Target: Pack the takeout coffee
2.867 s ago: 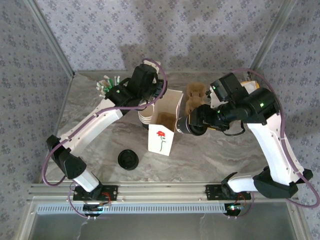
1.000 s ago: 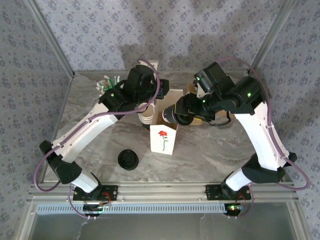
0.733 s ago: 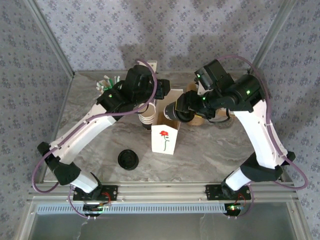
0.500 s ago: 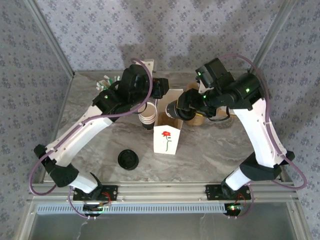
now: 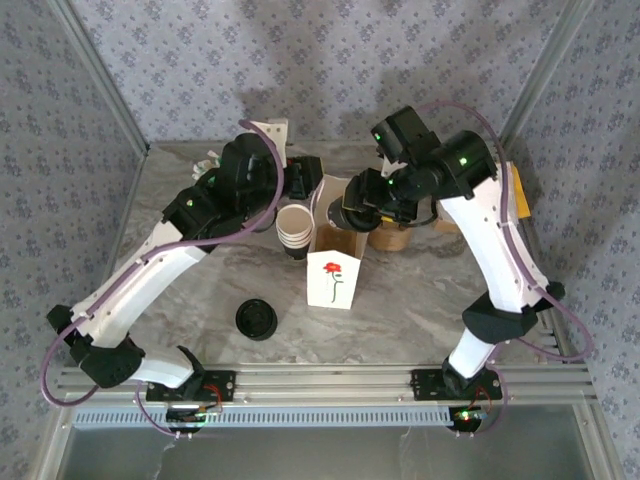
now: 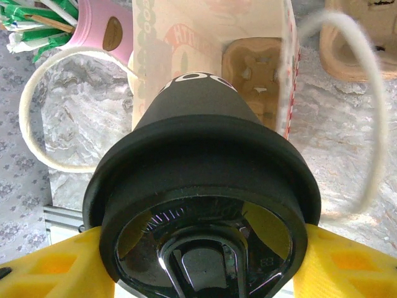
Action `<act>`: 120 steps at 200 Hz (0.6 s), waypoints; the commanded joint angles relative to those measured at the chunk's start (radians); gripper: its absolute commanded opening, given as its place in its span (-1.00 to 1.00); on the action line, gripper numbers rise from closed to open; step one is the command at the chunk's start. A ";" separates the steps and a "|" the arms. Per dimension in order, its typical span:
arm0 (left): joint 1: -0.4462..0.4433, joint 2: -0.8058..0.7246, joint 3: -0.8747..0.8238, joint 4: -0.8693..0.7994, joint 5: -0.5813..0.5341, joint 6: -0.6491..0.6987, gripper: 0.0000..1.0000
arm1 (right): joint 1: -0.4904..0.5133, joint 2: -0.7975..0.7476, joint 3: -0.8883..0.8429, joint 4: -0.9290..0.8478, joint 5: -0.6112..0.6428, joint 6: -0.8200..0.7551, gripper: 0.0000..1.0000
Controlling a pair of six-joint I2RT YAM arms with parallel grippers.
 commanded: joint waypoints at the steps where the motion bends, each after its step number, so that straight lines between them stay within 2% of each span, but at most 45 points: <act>1: 0.023 -0.031 -0.009 0.008 -0.009 0.035 -0.10 | 0.011 0.028 0.044 -0.191 0.032 -0.016 0.08; 36: 0.042 -0.025 -0.017 0.008 0.025 0.047 -0.08 | 0.029 0.076 0.081 -0.191 0.042 -0.015 0.09; 88: 0.045 -0.004 -0.038 0.034 0.107 0.054 0.13 | 0.041 0.105 0.080 -0.191 0.056 -0.016 0.08; 120: 0.045 0.003 -0.050 0.034 0.145 0.073 0.18 | 0.049 0.109 0.055 -0.191 0.065 -0.018 0.08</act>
